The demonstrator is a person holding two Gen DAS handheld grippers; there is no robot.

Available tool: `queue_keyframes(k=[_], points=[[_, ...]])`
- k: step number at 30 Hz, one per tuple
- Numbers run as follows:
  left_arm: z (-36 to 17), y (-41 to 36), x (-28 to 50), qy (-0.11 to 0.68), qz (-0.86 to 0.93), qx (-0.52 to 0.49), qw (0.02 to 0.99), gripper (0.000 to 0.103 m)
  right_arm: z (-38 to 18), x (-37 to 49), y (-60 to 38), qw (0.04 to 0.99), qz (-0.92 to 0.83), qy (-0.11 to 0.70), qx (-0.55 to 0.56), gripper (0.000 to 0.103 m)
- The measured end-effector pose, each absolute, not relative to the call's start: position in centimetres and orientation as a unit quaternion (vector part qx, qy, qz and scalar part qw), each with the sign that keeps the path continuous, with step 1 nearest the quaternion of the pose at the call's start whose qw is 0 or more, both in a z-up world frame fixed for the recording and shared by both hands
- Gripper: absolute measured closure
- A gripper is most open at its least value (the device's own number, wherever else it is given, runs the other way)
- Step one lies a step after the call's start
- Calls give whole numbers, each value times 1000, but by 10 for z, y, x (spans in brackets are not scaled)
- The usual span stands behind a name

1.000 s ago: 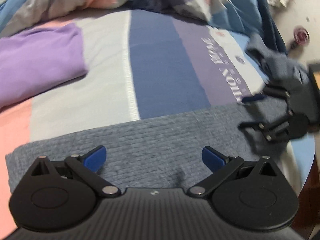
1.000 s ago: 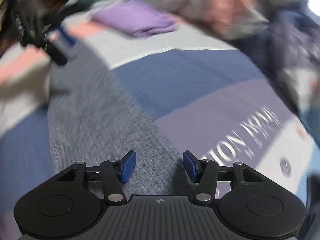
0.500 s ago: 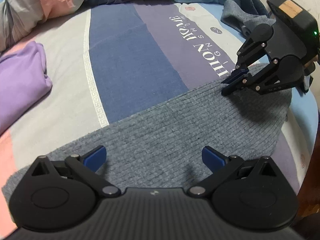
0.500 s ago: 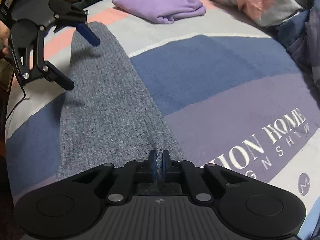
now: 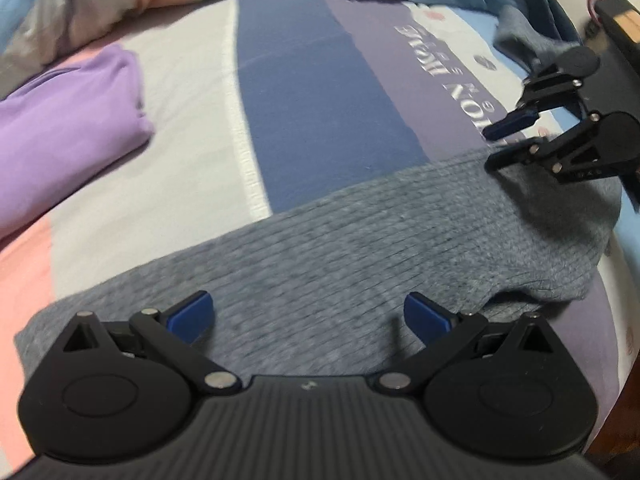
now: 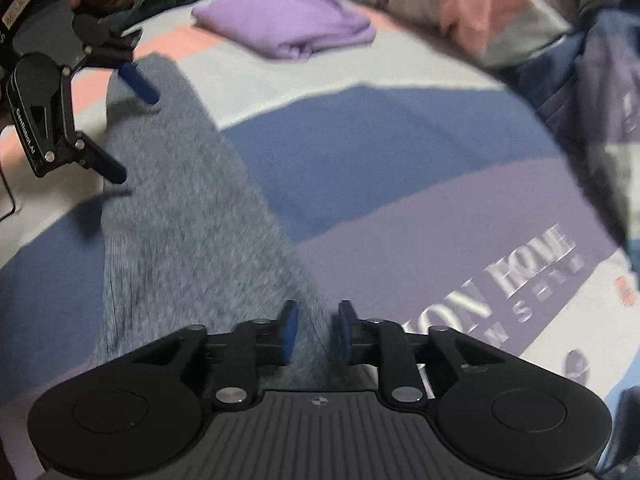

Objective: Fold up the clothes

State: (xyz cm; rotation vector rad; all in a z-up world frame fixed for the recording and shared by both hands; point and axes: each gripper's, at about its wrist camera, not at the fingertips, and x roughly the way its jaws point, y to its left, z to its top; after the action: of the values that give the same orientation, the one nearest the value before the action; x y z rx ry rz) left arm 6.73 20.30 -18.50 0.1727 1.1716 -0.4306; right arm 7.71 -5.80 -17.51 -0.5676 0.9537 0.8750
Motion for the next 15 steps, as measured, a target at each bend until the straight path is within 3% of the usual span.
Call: queue_keyframes(k=[2,5,15], points=[[-178,217,59,545,-185,67,815,0,-161,69,-53,778,398,415,-252,78],[-172,244,45,546,-154,40,823,0,-149,51,-34,778,432,391,-235,69],[-160,328,1,540,-99,-14,835,0,-181,43,130,739,525,342,-247,72]])
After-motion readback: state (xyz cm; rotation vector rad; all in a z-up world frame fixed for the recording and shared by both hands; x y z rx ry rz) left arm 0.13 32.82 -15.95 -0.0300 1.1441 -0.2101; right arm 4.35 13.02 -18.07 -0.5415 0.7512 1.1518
